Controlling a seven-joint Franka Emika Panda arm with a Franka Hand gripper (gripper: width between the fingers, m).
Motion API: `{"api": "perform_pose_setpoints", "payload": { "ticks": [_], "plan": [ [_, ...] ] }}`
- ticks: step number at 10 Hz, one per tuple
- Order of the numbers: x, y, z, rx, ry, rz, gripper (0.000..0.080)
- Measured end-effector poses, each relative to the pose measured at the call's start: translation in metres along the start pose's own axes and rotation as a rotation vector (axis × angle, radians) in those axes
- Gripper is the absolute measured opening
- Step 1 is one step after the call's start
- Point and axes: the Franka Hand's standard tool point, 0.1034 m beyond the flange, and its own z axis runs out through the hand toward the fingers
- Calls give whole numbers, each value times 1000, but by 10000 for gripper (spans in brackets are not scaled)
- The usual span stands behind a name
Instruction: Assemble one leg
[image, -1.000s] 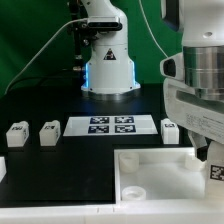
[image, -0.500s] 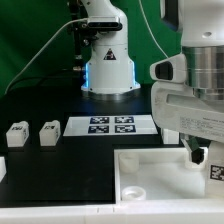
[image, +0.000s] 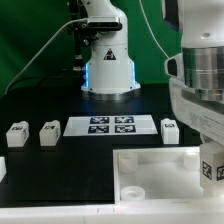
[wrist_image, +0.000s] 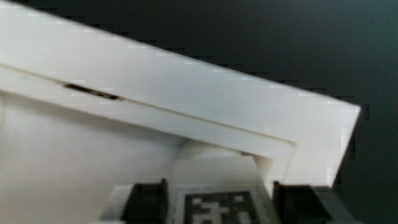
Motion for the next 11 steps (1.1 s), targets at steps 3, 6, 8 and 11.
{"api": "perform_pose_setpoints", "payload": {
  "ticks": [3, 6, 8, 11],
  "plan": [
    [1, -4, -2, 15, -19, 341, 281],
    [0, -4, -2, 15, -19, 335, 282],
    [0, -3, -2, 15, -18, 312, 282],
    [1, -2, -3, -2, 12, -196, 588]
  ]
}}
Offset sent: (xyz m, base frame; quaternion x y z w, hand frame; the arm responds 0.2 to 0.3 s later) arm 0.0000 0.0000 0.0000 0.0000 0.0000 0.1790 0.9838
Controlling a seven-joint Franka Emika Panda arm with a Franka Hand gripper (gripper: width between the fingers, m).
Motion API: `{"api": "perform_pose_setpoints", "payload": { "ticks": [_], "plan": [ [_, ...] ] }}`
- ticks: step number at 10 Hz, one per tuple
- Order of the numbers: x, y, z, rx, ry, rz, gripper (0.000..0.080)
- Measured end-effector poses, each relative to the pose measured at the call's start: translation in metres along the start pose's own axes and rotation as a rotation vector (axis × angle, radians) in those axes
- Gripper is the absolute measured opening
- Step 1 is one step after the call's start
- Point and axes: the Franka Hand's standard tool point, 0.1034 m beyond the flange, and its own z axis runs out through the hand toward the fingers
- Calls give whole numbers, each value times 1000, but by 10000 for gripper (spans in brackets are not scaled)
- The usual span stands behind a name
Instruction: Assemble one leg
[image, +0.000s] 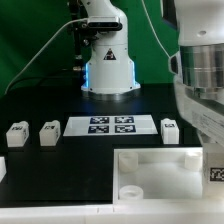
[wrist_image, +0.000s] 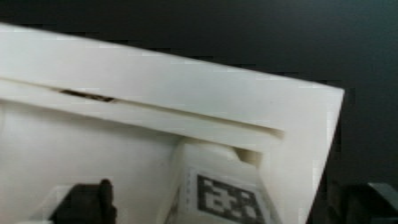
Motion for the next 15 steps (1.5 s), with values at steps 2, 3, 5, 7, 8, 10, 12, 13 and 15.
{"api": "perform_pose_setpoints", "payload": {
  "ticks": [2, 3, 5, 7, 8, 10, 12, 13, 15],
  "plan": [
    [-2, -1, -6, -16, 22, -343, 646],
    [-2, -1, -5, -16, 26, -436, 646],
    [1, 0, -5, -23, 29, -641, 649],
    [2, 0, -5, -28, 30, -748, 649],
    [2, 0, -4, -28, 29, -748, 535],
    [2, 0, -4, -27, 28, -718, 381],
    [2, 1, -4, -23, 30, -511, 297],
    [3, 0, -4, -21, 29, -427, 297],
    [5, -1, -4, -3, 10, -66, 297]
  ]
}}
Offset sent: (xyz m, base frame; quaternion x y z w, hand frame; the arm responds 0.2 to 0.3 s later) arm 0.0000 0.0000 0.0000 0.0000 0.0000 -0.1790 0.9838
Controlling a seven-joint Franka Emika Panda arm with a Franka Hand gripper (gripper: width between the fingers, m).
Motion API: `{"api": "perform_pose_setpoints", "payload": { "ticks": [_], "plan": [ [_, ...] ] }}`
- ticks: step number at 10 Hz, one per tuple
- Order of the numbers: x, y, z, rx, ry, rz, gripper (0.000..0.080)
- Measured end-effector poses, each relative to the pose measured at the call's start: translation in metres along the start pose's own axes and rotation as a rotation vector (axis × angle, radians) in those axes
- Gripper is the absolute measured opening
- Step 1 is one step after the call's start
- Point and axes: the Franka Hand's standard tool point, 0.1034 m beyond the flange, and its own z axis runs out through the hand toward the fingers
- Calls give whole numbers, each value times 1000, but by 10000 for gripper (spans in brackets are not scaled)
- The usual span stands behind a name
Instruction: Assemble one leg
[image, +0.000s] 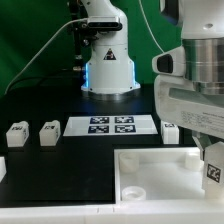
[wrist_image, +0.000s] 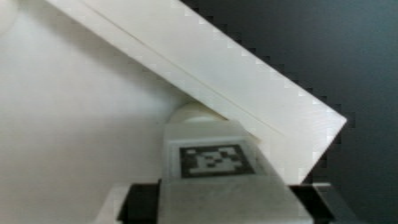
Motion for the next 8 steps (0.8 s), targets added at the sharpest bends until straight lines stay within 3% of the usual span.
{"api": "perform_pose_setpoints", "payload": {
  "ticks": [4, 8],
  "plan": [
    [-1, 0, 2, 20, -39, 599, 296],
    [1, 1, 1, 31, -32, 841, 295]
  ]
}}
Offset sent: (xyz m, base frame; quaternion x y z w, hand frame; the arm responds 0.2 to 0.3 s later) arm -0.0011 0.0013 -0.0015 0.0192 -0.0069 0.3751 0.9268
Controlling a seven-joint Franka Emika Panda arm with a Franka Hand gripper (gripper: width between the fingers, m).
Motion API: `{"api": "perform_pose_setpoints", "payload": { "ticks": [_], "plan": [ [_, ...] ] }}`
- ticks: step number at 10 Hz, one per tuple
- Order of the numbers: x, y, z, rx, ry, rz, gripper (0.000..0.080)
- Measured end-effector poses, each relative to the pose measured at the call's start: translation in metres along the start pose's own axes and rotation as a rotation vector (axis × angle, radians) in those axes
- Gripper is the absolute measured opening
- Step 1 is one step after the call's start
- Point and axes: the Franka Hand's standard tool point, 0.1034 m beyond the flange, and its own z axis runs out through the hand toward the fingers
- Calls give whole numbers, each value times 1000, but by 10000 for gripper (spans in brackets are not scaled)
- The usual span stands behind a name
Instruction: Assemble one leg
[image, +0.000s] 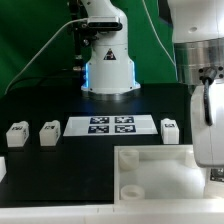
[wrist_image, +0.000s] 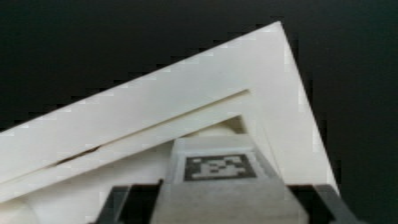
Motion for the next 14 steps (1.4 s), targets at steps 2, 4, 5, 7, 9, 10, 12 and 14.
{"api": "perform_pose_setpoints", "payload": {
  "ticks": [2, 4, 5, 7, 9, 10, 12, 14],
  "plan": [
    [0, 1, 1, -1, 2, -15, 372],
    [0, 1, 2, -2, 2, -16, 507],
    [1, 1, 2, -2, 2, -16, 615],
    [1, 0, 1, 3, 1, -72, 643],
    [0, -1, -12, 38, -18, -237, 648],
    [-2, -2, -16, 41, -18, -293, 649],
    [-4, -2, -17, 40, -20, -367, 649],
    [-4, -2, -16, 39, -20, -369, 649]
  ]
}}
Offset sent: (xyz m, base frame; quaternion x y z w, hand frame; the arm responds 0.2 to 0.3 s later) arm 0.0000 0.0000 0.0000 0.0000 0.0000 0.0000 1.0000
